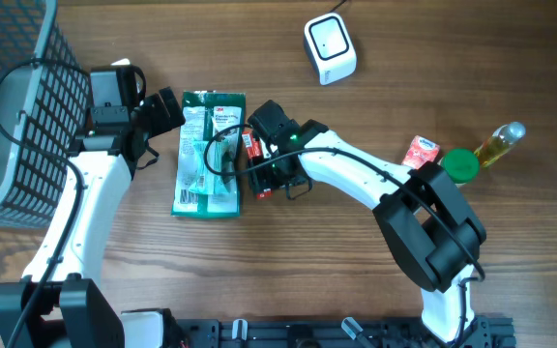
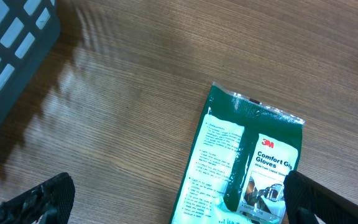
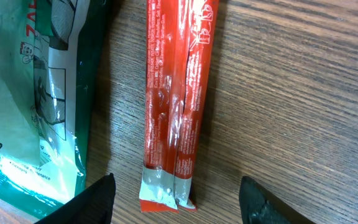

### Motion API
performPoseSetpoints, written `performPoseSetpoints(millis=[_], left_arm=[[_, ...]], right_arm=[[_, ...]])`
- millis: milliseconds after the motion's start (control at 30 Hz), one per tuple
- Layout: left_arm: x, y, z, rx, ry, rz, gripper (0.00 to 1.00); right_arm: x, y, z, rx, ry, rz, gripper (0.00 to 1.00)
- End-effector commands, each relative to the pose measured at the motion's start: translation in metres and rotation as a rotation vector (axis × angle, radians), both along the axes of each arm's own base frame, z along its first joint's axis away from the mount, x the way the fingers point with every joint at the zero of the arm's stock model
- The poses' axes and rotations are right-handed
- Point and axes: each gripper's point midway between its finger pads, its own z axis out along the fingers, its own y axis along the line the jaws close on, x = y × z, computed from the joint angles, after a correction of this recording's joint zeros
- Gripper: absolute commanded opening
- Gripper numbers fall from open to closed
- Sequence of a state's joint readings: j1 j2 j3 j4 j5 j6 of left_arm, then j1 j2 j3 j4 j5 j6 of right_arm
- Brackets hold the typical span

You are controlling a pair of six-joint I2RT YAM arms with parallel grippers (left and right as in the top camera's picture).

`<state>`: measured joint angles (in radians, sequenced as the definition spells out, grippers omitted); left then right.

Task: Scan the item barcode
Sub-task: 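Lower the right gripper onto the red stick's end and close it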

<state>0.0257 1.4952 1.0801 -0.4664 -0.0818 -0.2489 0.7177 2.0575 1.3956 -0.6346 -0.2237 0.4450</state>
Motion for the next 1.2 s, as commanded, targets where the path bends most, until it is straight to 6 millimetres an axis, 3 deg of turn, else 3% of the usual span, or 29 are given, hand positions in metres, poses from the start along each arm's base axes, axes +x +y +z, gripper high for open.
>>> performPoseSetpoints(millis=[0,567,800,1167], left_arm=[[0.002,0.0031,0.0047,0.013,-0.012,0.003,1.0],[0.002,0.0031,0.0047,0.013,-0.012,0.003,1.0],[0.002,0.0031,0.0047,0.013,-0.012,0.003,1.0],[0.002,0.0031,0.0047,0.013,-0.012,0.003,1.0]], right_arm=[[-0.0027,-0.0051,-0.0096,-0.032,0.008,-0.006,0.63],[-0.0075,-0.0093,-0.019,-0.037,0.018,-0.014,0.64],[-0.0075,-0.0094,-0.0191,-0.037,0.023,-0.03,0.44],[-0.0033,-0.0058,-0.0177,-0.016,0.04,-0.129,0.27]])
